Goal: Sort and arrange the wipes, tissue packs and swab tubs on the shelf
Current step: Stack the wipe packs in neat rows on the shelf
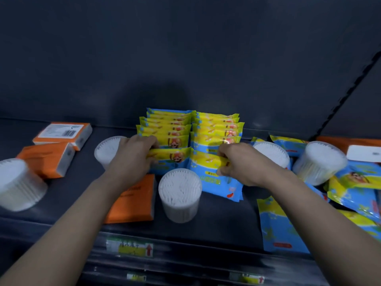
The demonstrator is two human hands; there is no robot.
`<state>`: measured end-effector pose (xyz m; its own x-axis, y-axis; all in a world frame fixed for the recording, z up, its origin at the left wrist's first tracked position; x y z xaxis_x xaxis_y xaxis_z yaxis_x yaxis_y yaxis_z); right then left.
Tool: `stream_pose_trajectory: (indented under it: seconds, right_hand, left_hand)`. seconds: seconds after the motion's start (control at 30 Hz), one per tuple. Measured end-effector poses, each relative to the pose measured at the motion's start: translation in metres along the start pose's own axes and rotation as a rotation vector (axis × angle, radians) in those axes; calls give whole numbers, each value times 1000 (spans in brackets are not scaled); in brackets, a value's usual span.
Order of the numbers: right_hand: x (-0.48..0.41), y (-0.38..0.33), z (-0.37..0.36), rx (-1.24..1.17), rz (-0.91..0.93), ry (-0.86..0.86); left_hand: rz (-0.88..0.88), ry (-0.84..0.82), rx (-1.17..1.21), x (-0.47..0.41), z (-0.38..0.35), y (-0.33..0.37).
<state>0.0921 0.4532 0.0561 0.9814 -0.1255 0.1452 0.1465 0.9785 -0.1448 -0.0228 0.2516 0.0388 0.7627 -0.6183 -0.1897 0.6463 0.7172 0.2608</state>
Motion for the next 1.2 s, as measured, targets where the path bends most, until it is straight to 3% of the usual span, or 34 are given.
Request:
stream_pose_trajectory:
  seconds: [0.27,0.47,0.8,1.2]
  right_hand:
    - [-4,-8,-14,20,-61,-114]
    - [-13,-17,-18,64,-169,-218]
    - [-32,-8,-6,98,-203,85]
    - [-30,-10,-14,189,-163,24]
  left_hand:
    - [-69,-82,-123,-15,-7,-6]
    - [-151,-53,-155,-17,-9,-12]
    - [-184,-42,-130,-23,-13,-17]
    - [-238,-46,-222,-17,-14,-12]
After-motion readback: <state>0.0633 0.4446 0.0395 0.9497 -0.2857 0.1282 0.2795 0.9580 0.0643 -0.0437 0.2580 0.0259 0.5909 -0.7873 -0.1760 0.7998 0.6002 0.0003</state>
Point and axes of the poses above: each hand's wrist, its own x-axis away from the middle knuckle, its own z-axis out of the back of the hand, y = z × x, the point moved 3 cm from there along -x, towards the middle knuckle, and after that the axes turned 2 degrees about -y, right-handed, at the moved point
